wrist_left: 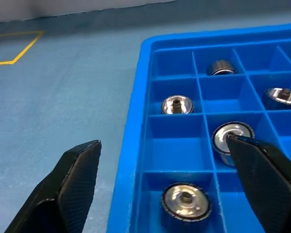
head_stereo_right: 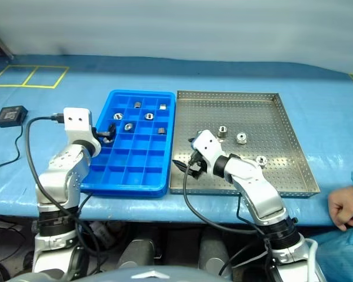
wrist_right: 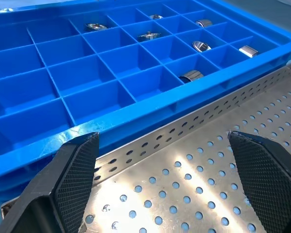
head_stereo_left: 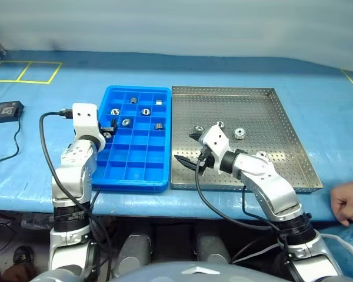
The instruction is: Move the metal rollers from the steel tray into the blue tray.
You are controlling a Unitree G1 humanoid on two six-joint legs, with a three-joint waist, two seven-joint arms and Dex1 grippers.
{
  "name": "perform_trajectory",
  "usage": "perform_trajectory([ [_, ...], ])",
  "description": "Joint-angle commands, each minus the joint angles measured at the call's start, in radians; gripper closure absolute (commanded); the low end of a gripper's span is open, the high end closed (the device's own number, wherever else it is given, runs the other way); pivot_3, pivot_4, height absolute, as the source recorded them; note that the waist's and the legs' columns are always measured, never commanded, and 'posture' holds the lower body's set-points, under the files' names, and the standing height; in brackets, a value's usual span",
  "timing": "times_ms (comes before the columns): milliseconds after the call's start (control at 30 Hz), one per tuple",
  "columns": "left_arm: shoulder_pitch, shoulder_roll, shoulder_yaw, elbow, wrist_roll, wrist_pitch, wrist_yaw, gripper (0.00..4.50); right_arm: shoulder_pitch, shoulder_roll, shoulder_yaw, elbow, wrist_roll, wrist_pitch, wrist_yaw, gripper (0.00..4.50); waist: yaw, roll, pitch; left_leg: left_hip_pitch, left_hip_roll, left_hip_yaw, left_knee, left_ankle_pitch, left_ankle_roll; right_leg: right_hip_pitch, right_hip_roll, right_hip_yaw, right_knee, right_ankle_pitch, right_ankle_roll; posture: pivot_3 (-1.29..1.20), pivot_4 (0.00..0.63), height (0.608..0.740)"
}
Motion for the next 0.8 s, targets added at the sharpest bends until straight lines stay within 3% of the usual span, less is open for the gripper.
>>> perform_trajectory([
  [33,-0.034,-0.017,-0.019,-0.057,-0.075,-0.069,-0.067,0.16,0.000,-0.019,-0.010,-0.055,-0.023,-0.009,-0.017,0.00,0.000,0.000,0.000,0.000,0.000,0.000,0.000,0.000,0.000,0.001,0.000,0.000,0.000,0.000,0.000,-0.15,0.150,0.740],
  [167,-0.099,0.000,-0.185,0.010,-0.122,-0.057,-0.235,0.16,0.028,-0.089,-0.022,-0.102,-0.100,0.020,-0.057,0.00,0.003,0.000,0.000,-0.001,-0.001,0.001,0.001,0.000,0.000,0.000,0.000,0.000,0.000,0.000,0.000,-0.18,0.150,0.740],
  [333,-0.220,0.022,-0.364,0.221,-0.103,-0.114,-0.423,0.16,0.073,-0.131,-0.038,-0.178,-0.130,0.058,-0.086,0.00,-0.016,0.000,0.000,-0.002,-0.001,0.004,0.001,0.000,0.001,0.002,-0.001,0.001,-0.001,0.000,0.000,-0.24,0.150,0.740],
  [633,-0.469,-0.049,-0.427,0.836,0.052,-0.314,-0.352,0.16,0.175,-0.094,-0.072,-0.287,-0.132,0.104,-0.154,0.00,-0.098,0.000,0.000,-0.005,0.000,0.004,0.001,0.003,0.007,-0.001,-0.001,0.000,0.000,0.000,0.002,-0.38,0.150,0.740],
  [800,-0.507,-0.079,-0.411,0.976,0.059,-0.368,-0.380,0.16,0.199,-0.091,-0.081,-0.319,-0.139,0.123,-0.172,0.00,-0.156,0.001,-0.001,-0.005,-0.001,0.004,0.001,-0.001,0.004,0.000,-0.003,0.000,-0.001,0.004,0.008,-0.41,0.150,0.740],
])
